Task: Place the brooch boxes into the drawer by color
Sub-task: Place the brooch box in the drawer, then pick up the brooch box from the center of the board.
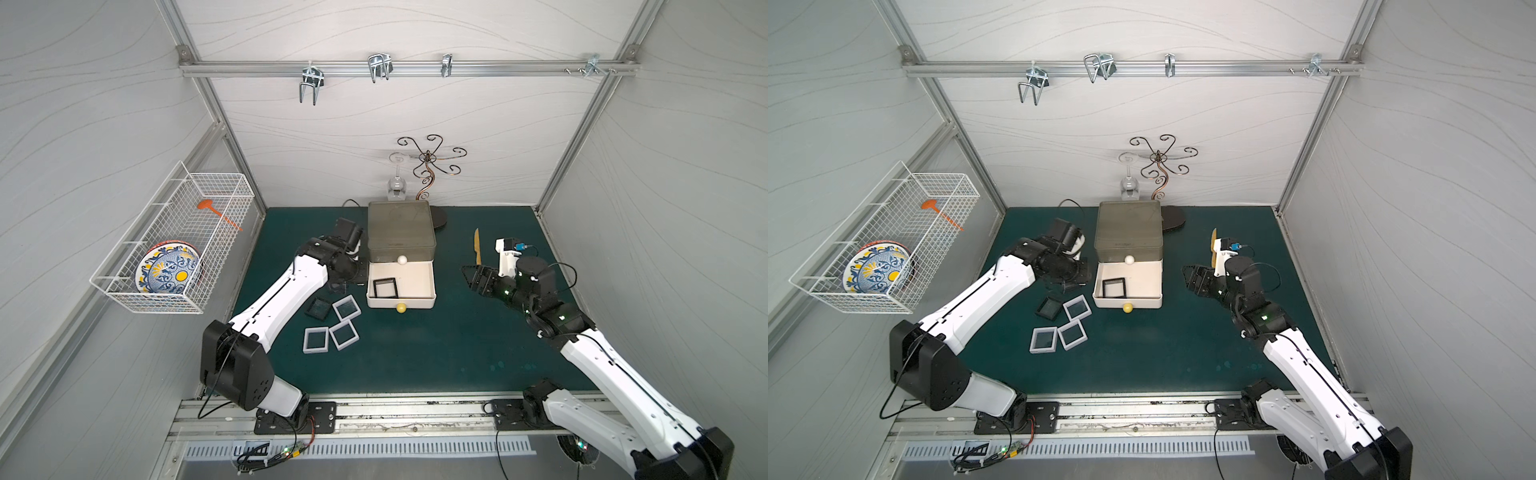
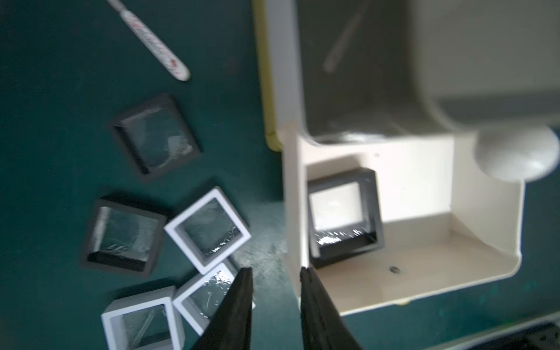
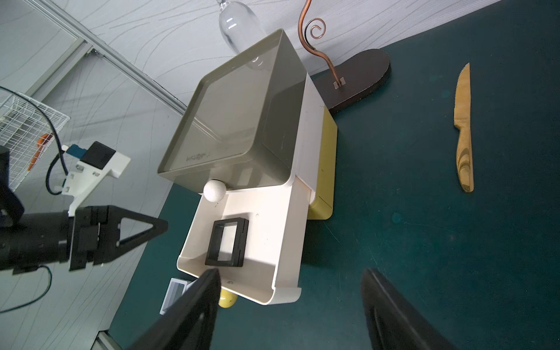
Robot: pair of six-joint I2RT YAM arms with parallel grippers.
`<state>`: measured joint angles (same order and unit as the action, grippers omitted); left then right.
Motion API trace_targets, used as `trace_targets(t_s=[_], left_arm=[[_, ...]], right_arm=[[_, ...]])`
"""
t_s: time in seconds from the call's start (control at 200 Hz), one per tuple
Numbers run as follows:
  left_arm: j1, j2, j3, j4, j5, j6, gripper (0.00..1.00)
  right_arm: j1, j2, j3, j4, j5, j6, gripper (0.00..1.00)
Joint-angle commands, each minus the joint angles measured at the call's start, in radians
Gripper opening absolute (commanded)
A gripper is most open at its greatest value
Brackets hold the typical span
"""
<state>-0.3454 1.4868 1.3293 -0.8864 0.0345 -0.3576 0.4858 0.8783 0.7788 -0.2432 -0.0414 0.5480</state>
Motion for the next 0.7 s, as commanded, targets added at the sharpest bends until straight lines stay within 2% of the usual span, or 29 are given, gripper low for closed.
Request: trace_targets(t_s=[0.0,0.08,0.185,0.255,0.39,0.575,0.695], left_arm=[[0.159,-0.008,0.014,-0.033,0.02,0.028,0.32],[0.242,0.024,0.035,-0.063,0.047,0.048,0.34],[0.302,0.071,0.054,-0.103,0.044,0.055,0.37],[0.33,0.086,0.024,-0.096,0.051,0.045,0.41],[0.381,0.117,-0.055,-0.084,0.042,0.054,0.42],[0.393,0.197,-0.093,-0.093,0.049,0.059,0.44],[0.393,0.23,-0.108,-0.086,0.002,0.062,0.45]], right_arm=[[0.012,-0.021,-0.006,-0.006,0.002,-0.023,0.78],[0.022,-0.021,-0.009,-0.004,0.0,-0.031,0.79],[0.04,-0.008,-0.009,0.003,-0.002,-0.043,0.81],[0.052,0.0,-0.007,0.004,-0.003,-0.049,0.82],[0.063,0.016,-0.002,0.0,-0.014,-0.053,0.84],[0.063,0.037,-0.006,0.003,-0.017,-0.057,0.85],[0.064,0.055,-0.001,0.005,-0.022,-0.059,0.85]])
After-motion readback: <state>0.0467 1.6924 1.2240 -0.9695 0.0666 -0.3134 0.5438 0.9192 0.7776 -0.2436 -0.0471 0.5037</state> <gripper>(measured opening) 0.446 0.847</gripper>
